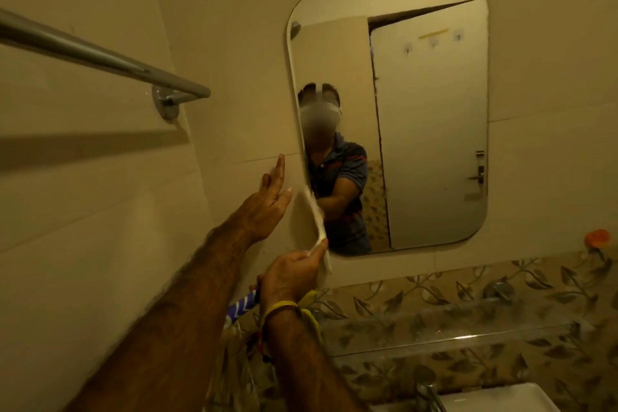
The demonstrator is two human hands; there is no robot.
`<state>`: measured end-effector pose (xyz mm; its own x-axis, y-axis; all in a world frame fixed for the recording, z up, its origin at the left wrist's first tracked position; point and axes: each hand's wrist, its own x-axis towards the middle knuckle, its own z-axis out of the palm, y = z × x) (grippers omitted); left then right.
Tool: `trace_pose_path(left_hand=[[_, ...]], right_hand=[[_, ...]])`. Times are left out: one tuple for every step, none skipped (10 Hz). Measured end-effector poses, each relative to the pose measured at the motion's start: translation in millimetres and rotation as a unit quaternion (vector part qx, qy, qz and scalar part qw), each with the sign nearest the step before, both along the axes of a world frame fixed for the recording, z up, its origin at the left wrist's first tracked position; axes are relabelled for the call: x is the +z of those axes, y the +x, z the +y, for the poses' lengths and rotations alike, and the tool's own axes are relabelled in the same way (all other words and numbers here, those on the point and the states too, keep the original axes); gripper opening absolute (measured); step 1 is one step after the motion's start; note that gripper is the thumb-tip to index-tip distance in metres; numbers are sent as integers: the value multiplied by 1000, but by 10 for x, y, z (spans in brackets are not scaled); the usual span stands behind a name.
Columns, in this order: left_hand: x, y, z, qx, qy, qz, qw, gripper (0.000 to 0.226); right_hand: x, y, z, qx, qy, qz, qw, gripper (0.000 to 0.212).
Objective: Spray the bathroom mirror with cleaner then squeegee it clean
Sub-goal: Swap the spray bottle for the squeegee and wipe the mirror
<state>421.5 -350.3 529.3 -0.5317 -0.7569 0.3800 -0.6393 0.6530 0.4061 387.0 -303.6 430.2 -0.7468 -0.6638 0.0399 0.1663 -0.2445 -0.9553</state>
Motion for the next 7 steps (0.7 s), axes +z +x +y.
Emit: trace_pose_path(left_hand=[[23, -2, 78, -11, -2, 33, 999, 62], [54, 84, 139, 5, -9, 60, 998, 60], [82, 168, 157, 1, -6, 128, 992, 58], [84, 165, 180, 3, -19, 215, 976, 58], [95, 90, 188, 10, -48, 253, 966, 59], [77, -14, 162, 4, -45, 235, 971, 58], [-88, -104, 133, 1, -31, 189, 982, 59]], right_hand=[[34, 6, 118, -12, 3, 71, 997, 48], [76, -55, 289, -88, 8, 138, 986, 46], [239, -178, 646, -77, -4, 241, 967, 50], [445, -482, 767, -90, 30, 403, 910, 57], [619, -766, 709, -110, 58, 529, 840, 65], [562, -986, 656, -123, 113, 605, 778, 70], [251, -1079, 663, -119, 130, 626, 760, 74]])
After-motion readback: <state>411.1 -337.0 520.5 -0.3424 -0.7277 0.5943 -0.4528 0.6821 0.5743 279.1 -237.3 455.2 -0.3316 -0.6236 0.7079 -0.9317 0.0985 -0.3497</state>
